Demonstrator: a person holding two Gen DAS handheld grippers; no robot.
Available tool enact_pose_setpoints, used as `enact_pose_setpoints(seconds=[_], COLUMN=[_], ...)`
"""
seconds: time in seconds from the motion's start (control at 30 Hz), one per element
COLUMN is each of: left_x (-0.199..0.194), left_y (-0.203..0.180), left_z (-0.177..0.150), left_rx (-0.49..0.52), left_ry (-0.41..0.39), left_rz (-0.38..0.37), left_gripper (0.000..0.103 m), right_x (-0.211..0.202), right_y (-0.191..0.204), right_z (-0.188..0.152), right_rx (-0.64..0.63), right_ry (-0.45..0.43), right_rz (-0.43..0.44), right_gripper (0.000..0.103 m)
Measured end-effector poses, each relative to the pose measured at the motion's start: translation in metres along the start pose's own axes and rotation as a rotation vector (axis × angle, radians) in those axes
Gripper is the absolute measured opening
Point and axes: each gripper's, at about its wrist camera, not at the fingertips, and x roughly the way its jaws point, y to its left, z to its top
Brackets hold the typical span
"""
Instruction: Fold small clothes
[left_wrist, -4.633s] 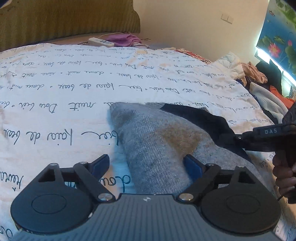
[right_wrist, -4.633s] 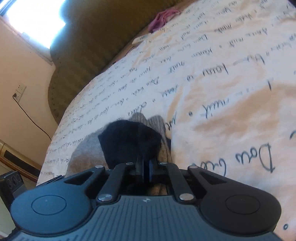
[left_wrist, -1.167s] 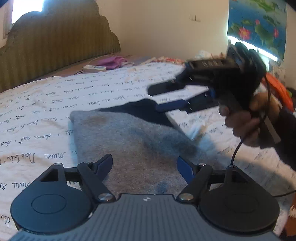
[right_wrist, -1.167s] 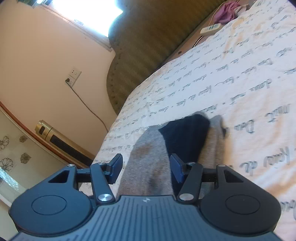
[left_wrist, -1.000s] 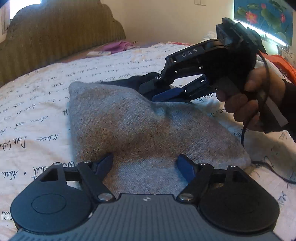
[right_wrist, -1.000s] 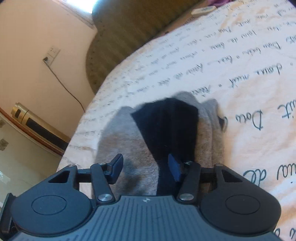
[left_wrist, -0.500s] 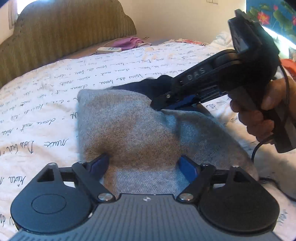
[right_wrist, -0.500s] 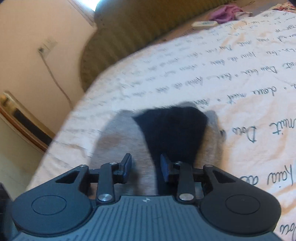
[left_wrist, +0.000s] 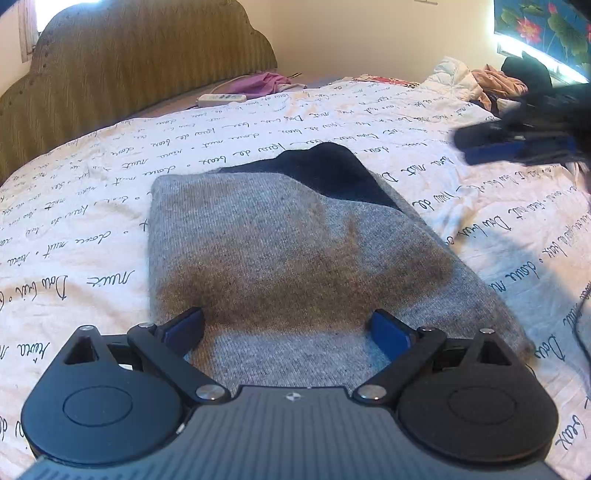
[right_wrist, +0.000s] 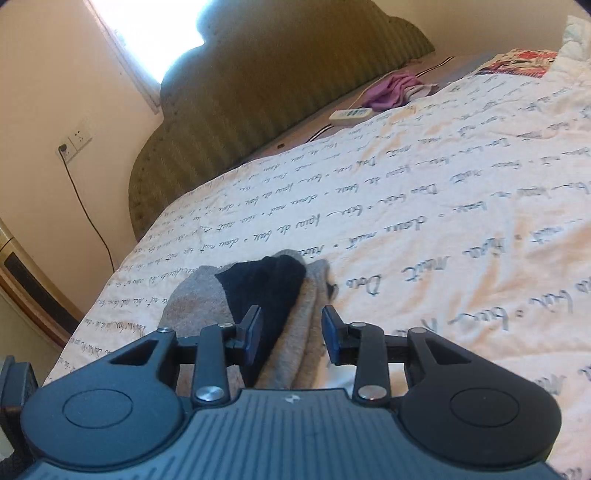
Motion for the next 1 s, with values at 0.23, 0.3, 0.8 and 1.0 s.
enact_pose_setpoints(seconds=[0.23, 0.3, 0.8, 1.0], left_x=[-0.025, -0.046, -0.127, -0.074], left_y=[0.014, 0.029, 0.073, -0.033], left_z=[-0.003, -0.007, -0.029, -0.036], left_rx=[-0.056, -0.056, -0.289, 0.029], left_ry=[-0.032, -0.075, -0.198, -0.185], left_rz=[0.01, 0.044, 0.117, 0.127], left_gripper=[0.085, 0.085, 0.089, 0.083], right_x=[-0.105, -0.143, -0.115, 0.011], right_y=[-0.035, -0.041, 0.013, 0.065], right_z=[-0.03, -0.037, -0.061, -0.028], right_rx=[-0.056, -0.081, -0.069, -0.009], right_ry=[-0.05, -0.081, -0.074, 0.024], right_rz=[-0.266, -0.349, -0.066, 0.12], right_gripper=[0.044, 0.044, 0.073, 0.073])
